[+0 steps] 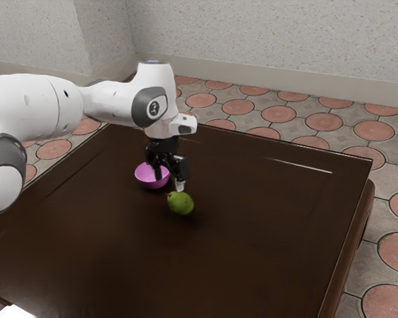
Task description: Place the pear in the bowl.
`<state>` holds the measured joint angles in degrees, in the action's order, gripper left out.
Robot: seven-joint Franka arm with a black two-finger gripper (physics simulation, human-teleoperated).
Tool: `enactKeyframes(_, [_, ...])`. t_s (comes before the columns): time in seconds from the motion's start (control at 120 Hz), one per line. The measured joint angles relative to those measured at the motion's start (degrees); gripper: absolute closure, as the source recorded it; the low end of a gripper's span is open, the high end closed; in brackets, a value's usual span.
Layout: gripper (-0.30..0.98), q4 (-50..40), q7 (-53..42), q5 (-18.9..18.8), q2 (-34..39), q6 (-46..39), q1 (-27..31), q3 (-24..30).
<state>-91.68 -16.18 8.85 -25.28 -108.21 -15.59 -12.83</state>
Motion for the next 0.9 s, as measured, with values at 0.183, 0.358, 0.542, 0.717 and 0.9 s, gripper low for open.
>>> enactKeyframes(0.183, [0.02, 0.16, -1.11, 4.10, -5.29, -3.14, 2.35, 0.91])
enactKeyframes(0.358, [0.06, 0.57, -2.60, 5.28, -7.75, -6.56, 3.57, 2.18])
enactKeyframes(0.542, [0.09, 1.32, -4.34, 5.61, -9.17, -9.37, 5.66, 4.15])
enactKeyframes(0.717, [0.12, 1.48, -5.59, 6.28, -10.63, -11.04, 6.21, 5.00])
enactKeyframes(0.9, [0.23, 1.49, -6.55, 6.44, -11.05, -11.79, 6.28, 5.10])
